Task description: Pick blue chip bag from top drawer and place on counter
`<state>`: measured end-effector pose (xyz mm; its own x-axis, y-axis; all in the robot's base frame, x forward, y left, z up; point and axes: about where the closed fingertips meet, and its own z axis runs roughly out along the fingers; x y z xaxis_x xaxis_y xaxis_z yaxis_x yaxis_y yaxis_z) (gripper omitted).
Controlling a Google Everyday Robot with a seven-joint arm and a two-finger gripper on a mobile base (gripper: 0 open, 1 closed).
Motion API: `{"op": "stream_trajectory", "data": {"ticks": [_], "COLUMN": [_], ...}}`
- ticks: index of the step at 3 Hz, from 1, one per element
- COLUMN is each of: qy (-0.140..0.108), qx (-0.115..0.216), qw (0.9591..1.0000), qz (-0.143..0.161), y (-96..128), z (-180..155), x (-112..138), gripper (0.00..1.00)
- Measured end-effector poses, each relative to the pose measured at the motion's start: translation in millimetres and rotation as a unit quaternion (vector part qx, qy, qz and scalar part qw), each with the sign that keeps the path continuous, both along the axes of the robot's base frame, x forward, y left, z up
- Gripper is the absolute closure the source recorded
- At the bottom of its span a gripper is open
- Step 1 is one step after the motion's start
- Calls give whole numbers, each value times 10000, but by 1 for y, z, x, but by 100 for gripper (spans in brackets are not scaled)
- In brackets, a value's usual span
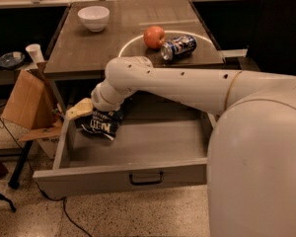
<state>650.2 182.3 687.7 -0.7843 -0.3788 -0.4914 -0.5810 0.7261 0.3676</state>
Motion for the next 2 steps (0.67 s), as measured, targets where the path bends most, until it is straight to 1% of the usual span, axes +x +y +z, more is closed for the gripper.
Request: {"op": "stream_trajectory", "data": {"ticks": [1, 2], "qy": [188, 428], "qx": [-39, -324], "qw": [9992, 9960], "qz": [-356, -709], "y": [12, 11], "z": [-13, -31], "x": [11, 16], "gripper": [0, 0]}}
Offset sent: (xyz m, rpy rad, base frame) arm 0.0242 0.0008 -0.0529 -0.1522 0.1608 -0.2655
